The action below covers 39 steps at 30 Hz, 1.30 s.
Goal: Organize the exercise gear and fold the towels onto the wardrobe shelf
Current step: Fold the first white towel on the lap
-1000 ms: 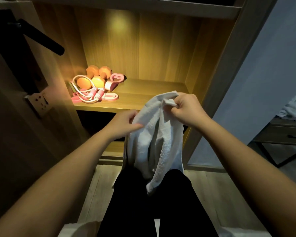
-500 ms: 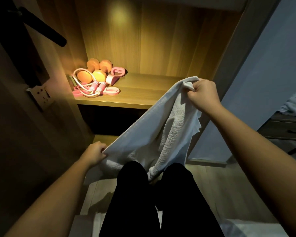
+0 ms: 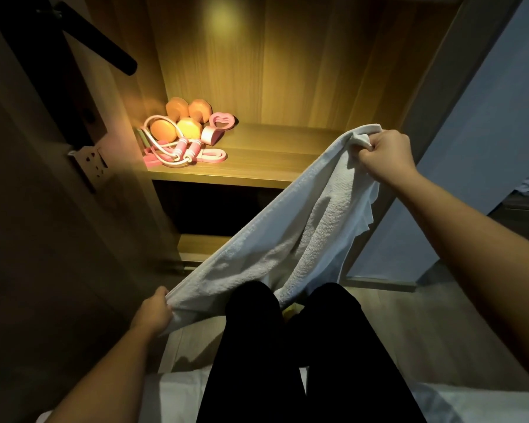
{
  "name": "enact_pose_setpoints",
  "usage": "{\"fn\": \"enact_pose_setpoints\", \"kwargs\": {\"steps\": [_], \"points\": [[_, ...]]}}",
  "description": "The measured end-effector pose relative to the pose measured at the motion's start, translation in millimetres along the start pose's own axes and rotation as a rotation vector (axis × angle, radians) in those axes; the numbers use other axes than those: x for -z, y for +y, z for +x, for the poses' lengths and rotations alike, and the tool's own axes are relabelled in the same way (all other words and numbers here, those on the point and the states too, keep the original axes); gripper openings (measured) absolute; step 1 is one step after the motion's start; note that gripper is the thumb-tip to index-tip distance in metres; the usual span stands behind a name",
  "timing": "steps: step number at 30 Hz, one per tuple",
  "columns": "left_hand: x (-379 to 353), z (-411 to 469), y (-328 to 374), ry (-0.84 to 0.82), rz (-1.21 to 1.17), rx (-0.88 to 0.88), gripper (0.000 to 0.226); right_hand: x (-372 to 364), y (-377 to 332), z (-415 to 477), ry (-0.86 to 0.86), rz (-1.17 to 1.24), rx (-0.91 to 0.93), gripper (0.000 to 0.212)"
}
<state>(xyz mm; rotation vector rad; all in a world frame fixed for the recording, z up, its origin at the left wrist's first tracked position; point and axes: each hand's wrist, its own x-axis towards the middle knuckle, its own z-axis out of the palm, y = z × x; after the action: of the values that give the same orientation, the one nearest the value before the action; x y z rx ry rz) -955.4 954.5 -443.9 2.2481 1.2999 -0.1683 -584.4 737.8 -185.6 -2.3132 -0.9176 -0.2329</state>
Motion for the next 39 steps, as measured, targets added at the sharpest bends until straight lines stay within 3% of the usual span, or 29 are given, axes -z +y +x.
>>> {"fn": "enact_pose_setpoints", "kwargs": {"steps": [4,11,14,16,21,27,32,39], "points": [[-1,2,-1,0.016,-0.009,0.075,0.007,-6,5,-1,-0.01,-0.005,-0.027,0.024],[11,2,9,-0.012,0.192,0.148,0.026,-1,0,-7,-0.099,0.045,0.019,0.024],[37,11,50,-0.004,-0.001,-0.008,0.042,1,-19,-15,-0.16,-0.017,0.14,0.029],[61,9,92,0.074,-0.123,-0.136,0.041,2,-31,-21,-0.209,-0.024,0.23,0.034],[113,-18,197,0.256,-0.33,-0.458,0.024,9,-40,-32,-0.295,-0.036,0.343,0.045],[142,-57,274,0.241,-0.529,-0.725,0.006,16,-29,-46,-0.379,-0.036,0.383,0.045],[149,-83,303,0.17,-0.544,-0.863,0.003,17,-26,-59,-0.403,-0.029,0.431,0.046],[144,-92,308,0.143,-0.301,-0.874,0.007,14,-17,-71,-0.412,-0.004,0.448,0.042]]}}
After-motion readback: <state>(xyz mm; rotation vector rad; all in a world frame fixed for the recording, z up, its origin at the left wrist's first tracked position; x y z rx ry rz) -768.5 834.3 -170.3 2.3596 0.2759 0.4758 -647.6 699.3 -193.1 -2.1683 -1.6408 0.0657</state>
